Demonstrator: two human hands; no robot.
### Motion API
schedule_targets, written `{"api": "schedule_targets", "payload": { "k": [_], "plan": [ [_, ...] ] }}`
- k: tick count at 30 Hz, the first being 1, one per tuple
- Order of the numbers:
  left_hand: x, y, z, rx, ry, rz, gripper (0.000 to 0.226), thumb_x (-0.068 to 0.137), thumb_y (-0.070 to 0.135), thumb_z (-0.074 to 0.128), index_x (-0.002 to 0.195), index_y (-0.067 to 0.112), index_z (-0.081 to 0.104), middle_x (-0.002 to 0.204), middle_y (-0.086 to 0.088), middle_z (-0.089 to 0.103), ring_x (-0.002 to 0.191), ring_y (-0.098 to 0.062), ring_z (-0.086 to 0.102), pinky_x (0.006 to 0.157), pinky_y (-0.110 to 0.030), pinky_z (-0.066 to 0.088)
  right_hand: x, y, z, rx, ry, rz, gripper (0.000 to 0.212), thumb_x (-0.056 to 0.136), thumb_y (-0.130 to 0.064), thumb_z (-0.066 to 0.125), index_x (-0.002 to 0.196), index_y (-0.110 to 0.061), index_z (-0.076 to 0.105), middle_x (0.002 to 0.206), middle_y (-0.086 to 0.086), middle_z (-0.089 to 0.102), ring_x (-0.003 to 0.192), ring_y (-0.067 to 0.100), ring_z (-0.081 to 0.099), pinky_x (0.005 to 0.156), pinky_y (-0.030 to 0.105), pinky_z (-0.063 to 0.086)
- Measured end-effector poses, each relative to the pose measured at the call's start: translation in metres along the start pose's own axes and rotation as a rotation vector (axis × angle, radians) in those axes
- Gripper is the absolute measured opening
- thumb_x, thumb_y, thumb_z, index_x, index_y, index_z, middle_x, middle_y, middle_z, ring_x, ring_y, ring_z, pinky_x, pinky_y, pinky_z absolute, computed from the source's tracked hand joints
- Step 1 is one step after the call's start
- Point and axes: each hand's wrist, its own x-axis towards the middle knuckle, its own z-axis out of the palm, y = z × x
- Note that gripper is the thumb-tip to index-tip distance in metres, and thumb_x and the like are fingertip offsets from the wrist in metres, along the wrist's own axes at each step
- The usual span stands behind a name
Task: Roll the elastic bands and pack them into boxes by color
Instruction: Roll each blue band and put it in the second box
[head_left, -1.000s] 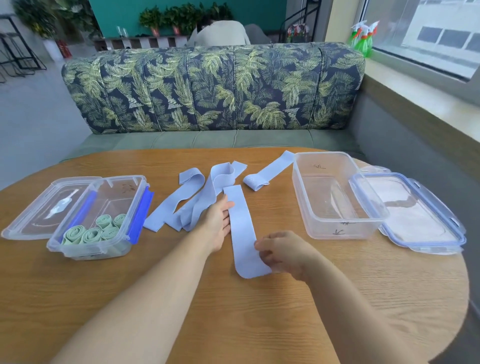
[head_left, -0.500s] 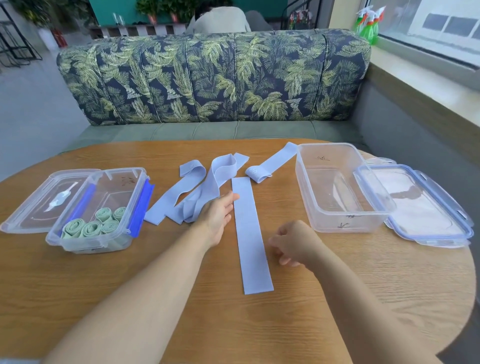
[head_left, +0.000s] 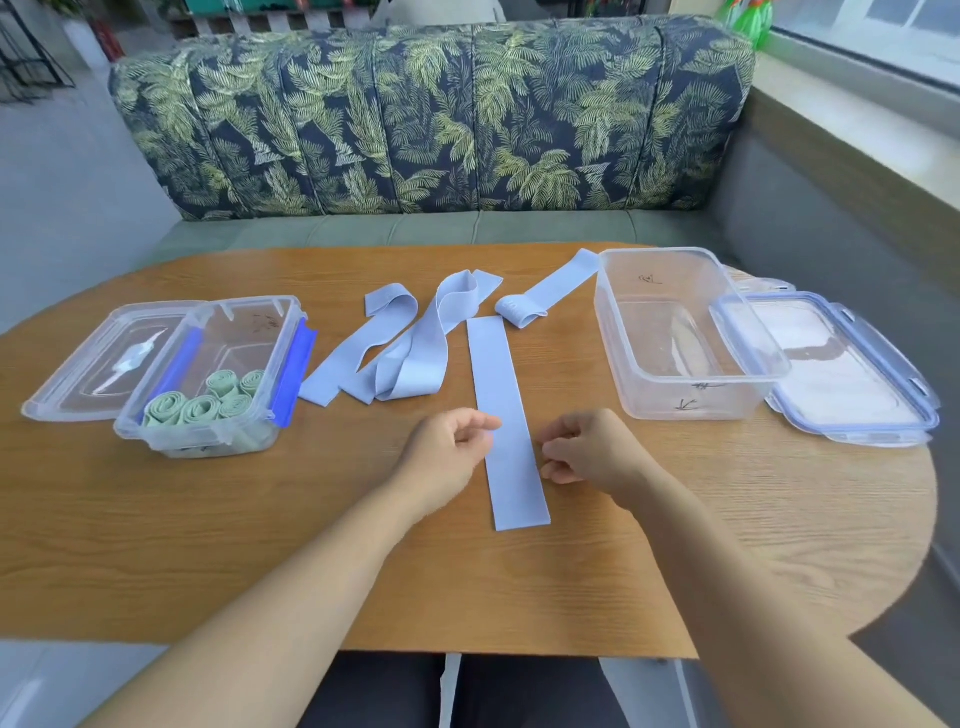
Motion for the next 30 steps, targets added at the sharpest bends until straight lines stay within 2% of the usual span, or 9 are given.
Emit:
{"api": "schedule_targets", "payload": {
  "k": [3,6,8,12,15,19,23,27,30],
  "plan": [
    [-0.022,-0.003,0.005,0.143,-0.019,0.095,0.018,0.085,0.009,0.069,0.086,0.027,0.069,0.106,0.014,0.060,0.100,-0.001,0.058,0.085,-0.008,0.040,-0.008,0.008,0.001,0.009,-0.005,-0.061,0.015,0.088,0.007,0.054,0.094,0.002,0.067,0.072,0.011,0.065,0.066,0.019,0.068,0.067,0.027,0.060],
    [-0.040,-0.005,0.006,0.262,-0.098,0.138,0.014,0.077,0.019,0.079,0.077,0.028,0.069,0.105,0.016,0.056,0.100,0.001,0.056,0.084,-0.007,0.037,-0.016,0.018,0.001,0.009,0.027,-0.122,0.014,0.087,0.006,0.056,0.093,0.002,0.068,0.071,0.009,0.067,0.064,0.016,0.068,0.062,0.024,0.057],
    [-0.047,-0.006,0.005,0.346,-0.127,0.156,0.014,0.075,0.024,0.082,0.078,0.028,0.069,0.103,0.017,0.056,0.100,0.001,0.054,0.082,-0.005,0.035,-0.022,0.024,0.001,-0.035,0.059,-0.173,0.012,0.084,0.003,0.061,0.086,-0.005,0.070,0.064,0.004,0.066,0.062,0.015,0.063,0.064,0.029,0.054],
    [-0.051,-0.007,0.006,0.433,-0.138,0.210,0.014,0.077,0.027,0.081,0.079,0.032,0.068,0.100,0.015,0.056,0.098,-0.003,0.053,0.087,-0.018,0.041,-0.039,0.030,0.005,-0.236,0.065,-0.297,0.015,0.079,-0.009,0.070,0.078,-0.023,0.074,0.067,-0.009,0.066,0.063,0.010,0.059,0.065,0.027,0.050],
    [-0.054,-0.007,0.008,0.449,-0.109,0.237,0.005,0.082,0.025,0.077,0.085,0.026,0.073,0.099,0.014,0.059,0.097,-0.003,0.053,0.089,-0.022,0.043,-0.050,0.034,0.009,-0.414,0.044,-0.398,0.010,0.080,-0.016,0.073,0.085,-0.023,0.078,0.084,-0.011,0.066,0.081,0.010,0.063,0.077,0.030,0.052],
    [-0.054,-0.005,0.008,0.473,-0.098,0.268,0.007,0.085,0.023,0.074,0.091,0.020,0.075,0.098,0.013,0.060,0.095,-0.003,0.054,0.086,-0.020,0.043,-0.055,0.034,0.013,-0.543,0.045,-0.489,0.009,0.083,-0.019,0.073,0.089,-0.020,0.078,0.091,-0.009,0.063,0.083,0.010,0.060,0.078,0.030,0.050],
    [-0.055,-0.004,0.006,0.464,-0.116,0.263,0.004,0.087,0.023,0.071,0.088,0.020,0.075,0.097,0.012,0.061,0.092,-0.003,0.055,0.085,-0.021,0.044,-0.056,0.035,0.014,-0.616,0.033,-0.508,0.009,0.085,-0.019,0.069,0.090,-0.020,0.076,0.093,-0.008,0.060,0.083,0.013,0.060,0.077,0.031,0.050],
    [-0.056,-0.003,0.003,0.474,-0.143,0.235,0.005,0.088,0.022,0.070,0.084,0.021,0.072,0.090,0.013,0.059,0.081,-0.001,0.054,0.073,-0.010,0.039,-0.056,0.034,0.016,-0.667,0.037,-0.500,0.010,0.086,-0.022,0.065,0.089,-0.023,0.074,0.091,-0.007,0.060,0.082,0.014,0.059,0.075,0.033,0.050],
    [-0.058,-0.001,0.002,0.493,-0.167,0.197,0.008,0.089,0.026,0.068,0.081,0.026,0.069,0.087,0.013,0.058,0.082,-0.005,0.054,0.077,-0.016,0.040,-0.055,0.032,0.016,-0.719,0.008,-0.464,0.013,0.088,-0.023,0.059,0.089,-0.023,0.072,0.092,-0.008,0.060,0.083,0.014,0.057,0.073,0.030,0.049]
  ]
}}
